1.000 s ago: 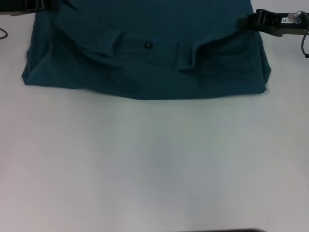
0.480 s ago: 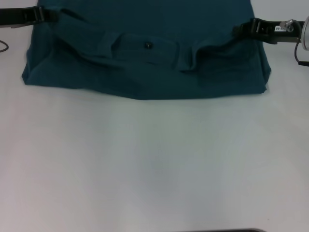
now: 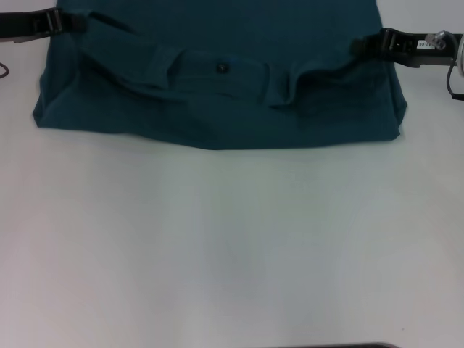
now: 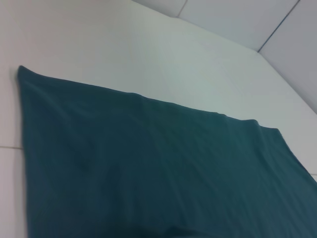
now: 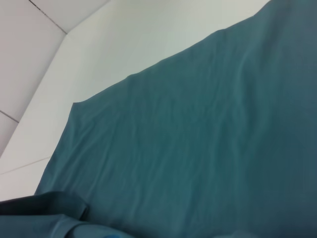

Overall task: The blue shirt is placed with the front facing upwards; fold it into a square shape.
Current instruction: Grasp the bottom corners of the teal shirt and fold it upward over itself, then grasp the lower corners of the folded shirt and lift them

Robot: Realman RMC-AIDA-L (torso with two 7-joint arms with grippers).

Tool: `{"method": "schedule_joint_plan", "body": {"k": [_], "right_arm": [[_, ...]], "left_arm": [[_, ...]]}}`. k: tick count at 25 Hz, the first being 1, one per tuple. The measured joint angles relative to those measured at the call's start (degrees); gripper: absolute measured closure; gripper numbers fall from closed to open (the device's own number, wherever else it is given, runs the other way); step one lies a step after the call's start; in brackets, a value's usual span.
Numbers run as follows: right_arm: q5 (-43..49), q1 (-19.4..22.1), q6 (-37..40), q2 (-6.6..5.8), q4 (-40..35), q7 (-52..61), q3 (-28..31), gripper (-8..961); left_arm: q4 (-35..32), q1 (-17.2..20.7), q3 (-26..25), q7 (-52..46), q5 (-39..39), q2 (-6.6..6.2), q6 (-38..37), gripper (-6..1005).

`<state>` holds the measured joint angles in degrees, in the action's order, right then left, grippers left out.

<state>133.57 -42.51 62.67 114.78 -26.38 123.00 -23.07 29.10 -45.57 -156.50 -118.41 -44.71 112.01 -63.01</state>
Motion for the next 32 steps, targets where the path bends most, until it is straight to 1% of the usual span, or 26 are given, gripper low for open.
{"method": "schedule_joint_plan", "body": {"k": [1,2,6,9,12,13,15,17,19,20,21,22,25,28,29,32], "right_arm": [[-0.01,-0.08,0.01,0.03,-0.01,0.00,0.00,846],[-0.02,-0.24,0.05,0.10,-0.02,0.01,0.00,835],[-0.05,-0.12,0.09,0.13,-0.03,0.37,0.03,791],[-0.15,0.41,0.09,0.08,-0.11,0.86,0.40,668],[-1.06,1.19,0.75,-0.14,-0.52,0.82,0.37,545],[-1.46,1.49,1.45,-0.16,-1.06,0.71,0.27,518],[-2.08,2.24,3.02,0.03,-3.01,0.34,0.16,464],[-3.09,3.20,4.87,0.48,-5.62,-0.51,0.15,410],[-5.23,4.56,7.07,0.90,-7.63,-2.73,0.16,356],[-6.45,5.19,8.03,0.90,-8.03,-3.90,0.16,329],[-8.38,6.49,9.89,0.67,-8.20,-5.93,0.15,316],[-8.38,6.49,9.89,0.67,-8.20,-5.93,0.15,303],[-8.95,8.11,12.90,-0.09,-8.20,-7.42,-0.12,265],[-8.58,9.44,15.27,-1.10,-8.41,-7.75,-0.97,268],[-8.57,10.00,16.24,-1.59,-8.51,-7.81,-1.20,269],[-8.62,11.15,18.35,-2.54,-9.21,-7.91,-1.27,272]], "left_arm": [[0.32,0.04,0.08,-0.03,0.00,0.17,-0.35,854],[1.68,0.39,0.14,-0.17,-0.01,0.82,-0.62,851],[3.96,1.04,0.04,-0.79,-0.06,1.83,-1.23,837],[5.04,1.27,-0.27,-1.16,-0.11,2.07,-2.33,827],[5.55,1.52,-0.46,-1.46,-0.39,1.99,-3.42,744],[6.16,1.76,-0.44,-1.64,-0.74,2.00,-3.91,717],[8.26,2.74,-0.27,-2.08,-2.14,2.33,-5.45,661],[11.34,4.17,-0.07,-2.16,-4.73,2.99,-7.74,606],[13.92,5.77,0.05,-1.94,-7.44,3.52,-9.79,513],[14.91,6.66,0.11,-1.80,-8.77,3.69,-10.80,467],[15.50,7.34,0.20,-1.75,-9.76,3.71,-11.70,420],[15.71,7.86,0.20,-1.73,-10.45,3.68,-12.41,374],[16.02,9.36,0.22,-1.16,-11.81,3.56,-14.70,320],[16.34,10.42,0.23,-0.24,-12.93,3.65,-16.25,266],[16.37,10.80,0.24,-0.04,-13.36,3.66,-16.74,263],[16.46,11.65,0.24,0.45,-14.23,3.65,-17.95,255]]}}
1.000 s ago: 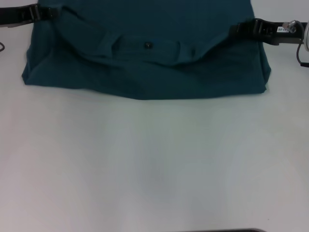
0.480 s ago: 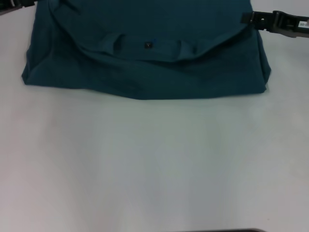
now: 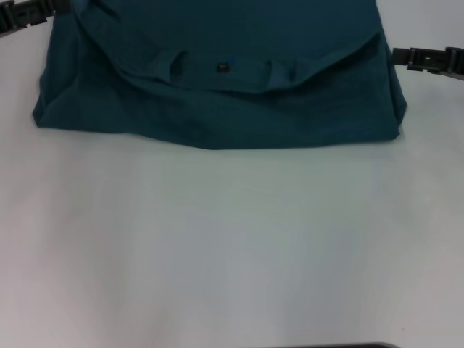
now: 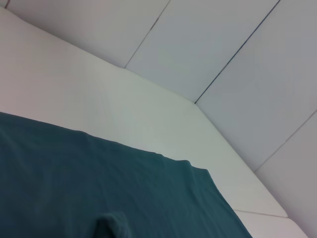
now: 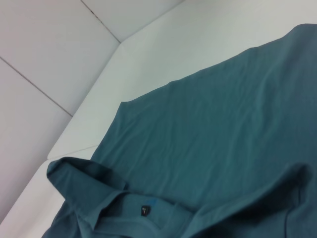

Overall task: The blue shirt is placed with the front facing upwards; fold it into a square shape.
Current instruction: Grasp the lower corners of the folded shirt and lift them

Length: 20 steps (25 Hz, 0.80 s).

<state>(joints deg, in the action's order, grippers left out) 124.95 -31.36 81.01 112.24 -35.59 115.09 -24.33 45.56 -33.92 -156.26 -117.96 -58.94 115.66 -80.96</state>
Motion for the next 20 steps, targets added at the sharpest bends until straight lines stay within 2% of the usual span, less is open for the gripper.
{"method": "schedule_joint_plan", "body": {"k": [6,12,16,20], "right_arm": [[0.97,2.09,3.20,-0.85,-2.84,0.95,-0.19,280],[5.07,2.49,7.05,-2.87,-2.87,6.17,-0.19,296],[6.81,2.16,7.38,-2.90,-2.55,7.80,-0.27,311],[8.89,1.83,6.17,-2.24,-2.36,9.39,-0.62,315]], "left_arm": [[0.66,2.00,0.12,1.02,0.27,0.62,-0.14,215],[0.67,3.52,0.45,2.21,-0.01,0.83,-0.41,170],[0.56,3.82,0.58,3.12,-0.06,1.30,-0.43,171],[0.37,3.85,0.61,3.67,-0.01,1.44,-0.39,171]]}}
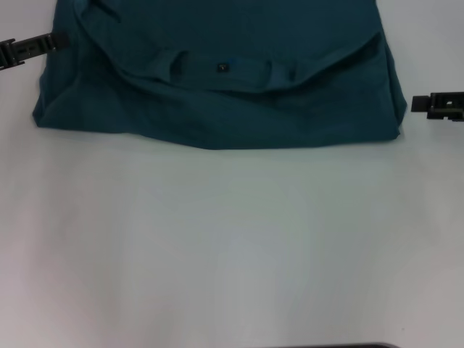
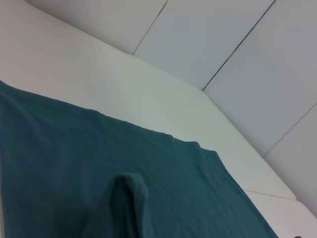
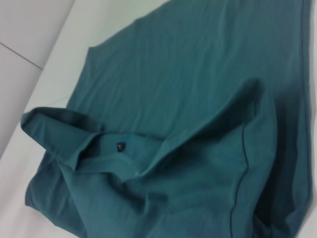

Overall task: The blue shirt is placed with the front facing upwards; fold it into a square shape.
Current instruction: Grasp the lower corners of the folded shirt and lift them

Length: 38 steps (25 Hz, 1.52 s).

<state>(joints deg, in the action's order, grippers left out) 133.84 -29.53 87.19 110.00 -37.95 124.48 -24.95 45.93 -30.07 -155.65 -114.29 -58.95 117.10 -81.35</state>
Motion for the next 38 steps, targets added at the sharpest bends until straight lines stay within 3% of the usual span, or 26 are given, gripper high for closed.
{"method": "schedule_joint_plan", "body": {"k": [11,32,38], "right_arm": [[0.66,-1.63,-5.76,2.50,2.37,0.96,-1.69,316],[0.45,-1.72,-9.43,2.97,4.29,0.85,-2.37,316],[0.65,-2.39,-11.37,3.76,4.61,0.72,-3.45,316]], "left_arm": [[-0.16,-0.07,0.09,1.04,-0.13,0.05,0.55,171],[-0.22,-0.13,0.09,1.27,-0.11,0.05,0.68,172],[-0.23,-0.32,0.09,1.26,-0.11,0.05,0.79,172]]}}
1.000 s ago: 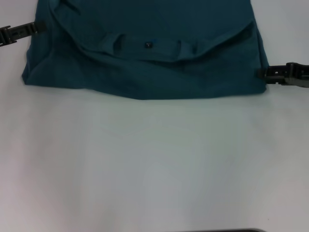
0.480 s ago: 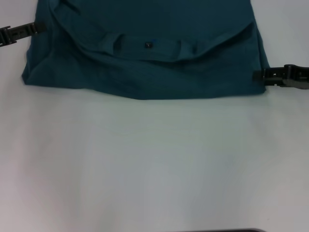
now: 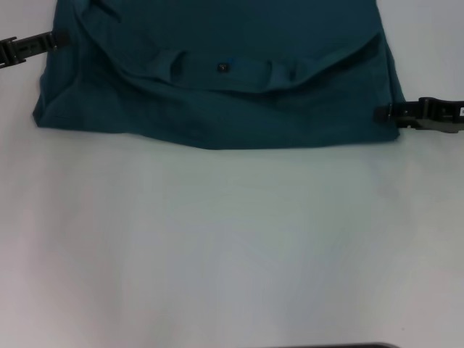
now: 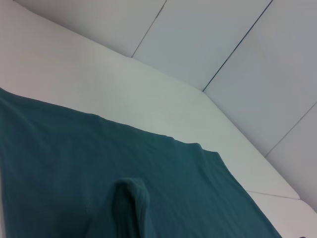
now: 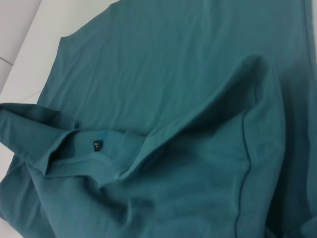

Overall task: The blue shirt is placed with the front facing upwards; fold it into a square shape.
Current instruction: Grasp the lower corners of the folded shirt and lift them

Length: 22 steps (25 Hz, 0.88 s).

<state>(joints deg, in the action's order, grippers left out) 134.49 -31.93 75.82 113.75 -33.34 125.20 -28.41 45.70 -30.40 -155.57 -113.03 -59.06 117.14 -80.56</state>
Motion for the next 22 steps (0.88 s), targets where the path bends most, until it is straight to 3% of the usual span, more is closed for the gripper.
{"method": "schedule_joint_plan", "body": {"k": [13,22], "right_arm": [[-0.43,-0.37,2.31,0.59,0.12,-0.38,-0.08,319],[-0.44,-0.91,-1.70,1.28,0.49,-0.58,-0.35,335]], "left_arm": [[0.00,-0.08,0.00,0.01,0.18,0.00,0.24,178],[-0.17,-0.03,0.00,-0.05,0.46,0.00,0.41,181]]}}
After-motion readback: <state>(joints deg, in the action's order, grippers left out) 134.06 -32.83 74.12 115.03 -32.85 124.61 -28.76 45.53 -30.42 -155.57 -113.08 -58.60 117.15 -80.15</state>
